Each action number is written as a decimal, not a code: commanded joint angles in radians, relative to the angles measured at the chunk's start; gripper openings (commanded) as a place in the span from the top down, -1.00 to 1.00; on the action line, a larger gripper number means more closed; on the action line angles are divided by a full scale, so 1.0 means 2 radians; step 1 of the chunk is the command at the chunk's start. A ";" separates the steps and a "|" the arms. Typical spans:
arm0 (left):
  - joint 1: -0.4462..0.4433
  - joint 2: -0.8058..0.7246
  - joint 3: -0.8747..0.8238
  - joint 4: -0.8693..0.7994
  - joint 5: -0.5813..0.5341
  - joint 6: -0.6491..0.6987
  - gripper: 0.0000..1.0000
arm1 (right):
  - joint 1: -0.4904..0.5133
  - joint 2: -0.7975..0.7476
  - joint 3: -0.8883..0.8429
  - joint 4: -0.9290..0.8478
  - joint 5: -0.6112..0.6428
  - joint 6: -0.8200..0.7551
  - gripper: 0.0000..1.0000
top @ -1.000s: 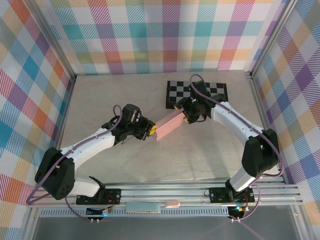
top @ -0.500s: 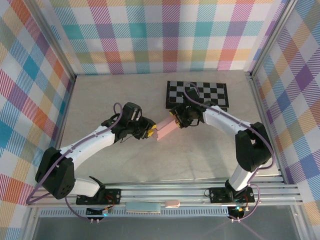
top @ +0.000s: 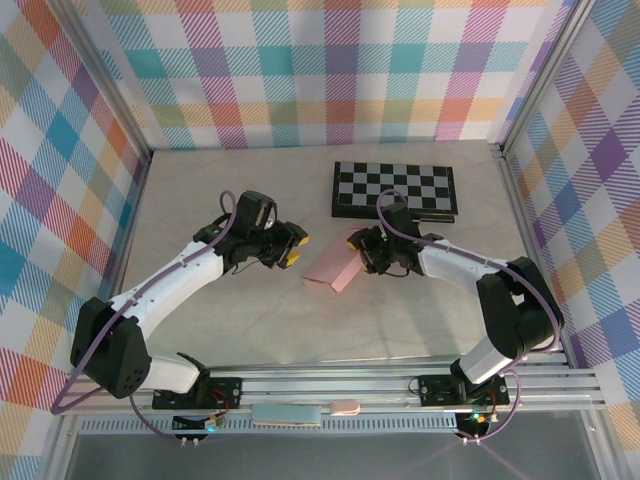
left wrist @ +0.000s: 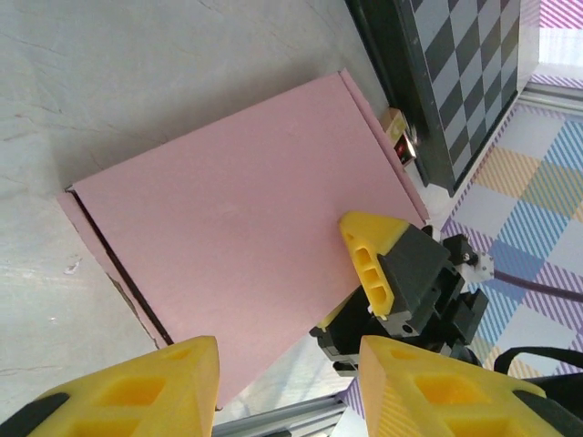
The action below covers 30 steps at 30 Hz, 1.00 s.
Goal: Fold the paper box
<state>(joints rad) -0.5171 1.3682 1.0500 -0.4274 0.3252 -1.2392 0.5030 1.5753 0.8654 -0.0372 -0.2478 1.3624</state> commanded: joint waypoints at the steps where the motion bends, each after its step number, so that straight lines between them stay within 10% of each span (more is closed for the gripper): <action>1: 0.011 -0.008 0.011 -0.018 0.009 0.017 0.14 | -0.002 0.005 -0.016 0.037 -0.022 -0.012 -0.11; 14: 0.054 0.036 0.034 -0.059 0.044 0.135 0.14 | -0.020 -0.021 0.028 -0.274 0.031 -0.153 -0.54; 25: 0.089 0.095 0.056 -0.061 0.008 0.296 0.17 | -0.082 -0.126 0.002 -0.236 -0.004 -0.220 -0.39; 26: 0.092 0.086 0.050 -0.053 0.001 0.302 0.10 | -0.098 -0.144 -0.007 -0.229 -0.010 -0.227 -0.64; 28: 0.102 0.060 0.023 -0.018 -0.010 0.304 -0.91 | -0.134 -0.190 -0.013 -0.247 0.001 -0.251 -0.98; 30: 0.107 0.021 -0.011 0.022 -0.023 0.302 -0.99 | -0.152 -0.230 0.004 -0.296 0.055 -0.293 -0.98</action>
<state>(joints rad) -0.3241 1.5188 1.0851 -0.4664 0.3309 -0.6937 0.2375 1.2060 0.8528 -0.5407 -0.2188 0.9016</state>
